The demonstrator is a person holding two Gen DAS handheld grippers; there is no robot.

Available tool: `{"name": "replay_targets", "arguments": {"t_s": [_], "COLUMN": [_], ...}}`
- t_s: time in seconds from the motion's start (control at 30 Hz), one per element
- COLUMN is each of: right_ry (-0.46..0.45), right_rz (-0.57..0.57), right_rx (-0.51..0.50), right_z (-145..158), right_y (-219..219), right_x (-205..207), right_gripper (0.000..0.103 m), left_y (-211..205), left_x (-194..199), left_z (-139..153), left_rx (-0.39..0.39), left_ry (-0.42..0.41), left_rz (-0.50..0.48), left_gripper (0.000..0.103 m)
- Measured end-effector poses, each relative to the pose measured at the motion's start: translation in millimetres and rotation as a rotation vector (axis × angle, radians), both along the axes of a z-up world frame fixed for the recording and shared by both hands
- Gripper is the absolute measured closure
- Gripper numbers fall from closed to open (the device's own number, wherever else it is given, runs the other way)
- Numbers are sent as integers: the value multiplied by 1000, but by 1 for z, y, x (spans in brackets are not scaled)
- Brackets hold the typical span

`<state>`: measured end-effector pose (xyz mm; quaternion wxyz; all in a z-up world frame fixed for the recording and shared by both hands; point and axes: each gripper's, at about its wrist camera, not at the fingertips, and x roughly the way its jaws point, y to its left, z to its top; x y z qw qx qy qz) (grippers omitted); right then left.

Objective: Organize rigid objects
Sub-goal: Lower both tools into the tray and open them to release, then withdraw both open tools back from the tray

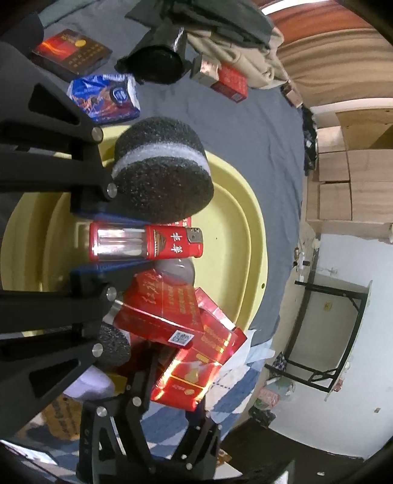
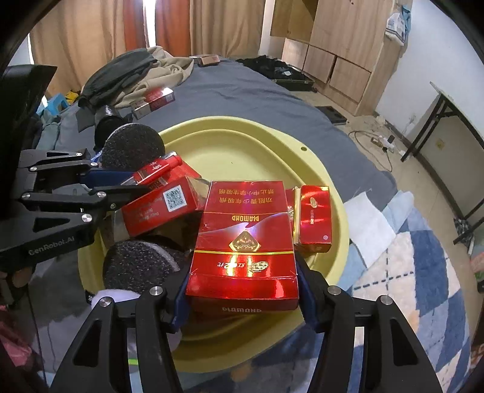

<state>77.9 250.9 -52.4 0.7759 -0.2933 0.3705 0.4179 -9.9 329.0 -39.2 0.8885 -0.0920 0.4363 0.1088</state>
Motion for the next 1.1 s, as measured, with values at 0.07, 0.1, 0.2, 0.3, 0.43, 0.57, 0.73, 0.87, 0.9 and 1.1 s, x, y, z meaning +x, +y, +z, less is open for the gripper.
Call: {"name": "replay_targets", "arguments": {"t_s": [0.07, 0.1, 0.2, 0.3, 0.43, 0.57, 0.73, 0.87, 0.9, 1.1], "right_ry": [-2, 0, 3, 18, 8, -3, -37, -34, -38, -12], "right_rz": [5, 5, -8, -33, -61, -101, -159, -140, -128, -156], "right_rx": [13, 20, 54, 83, 117, 173, 236, 267, 264, 249], "right_z": [4, 7, 16, 27, 47, 76, 111, 127, 126, 76], "right_y": [-5, -8, -18, -31, -55, -86, -134, -164, -168, -191], "right_x": [-4, -5, -9, -12, -18, -23, -23, -17, -16, -12], "right_gripper": [39, 26, 19, 15, 10, 5, 0, 0, 0, 0], "left_y": [-2, -3, -8, -11, -23, -43, -88, -136, -148, -190], "left_x": [-4, -5, -9, -17, -25, -26, -32, -47, -55, -95], "left_z": [3, 4, 10, 25, 57, 93, 137, 151, 144, 69], "left_rx": [-9, -9, 6, -2, -9, 19, 99, 159, 154, 148], "left_ry": [-13, -13, -12, -55, -136, -169, -219, -239, -246, -273], "left_rz": [11, 19, 54, 91, 114, 169, 232, 298, 348, 688], "left_gripper": [79, 78, 60, 31, 10, 1, 0, 0, 0, 0]}}
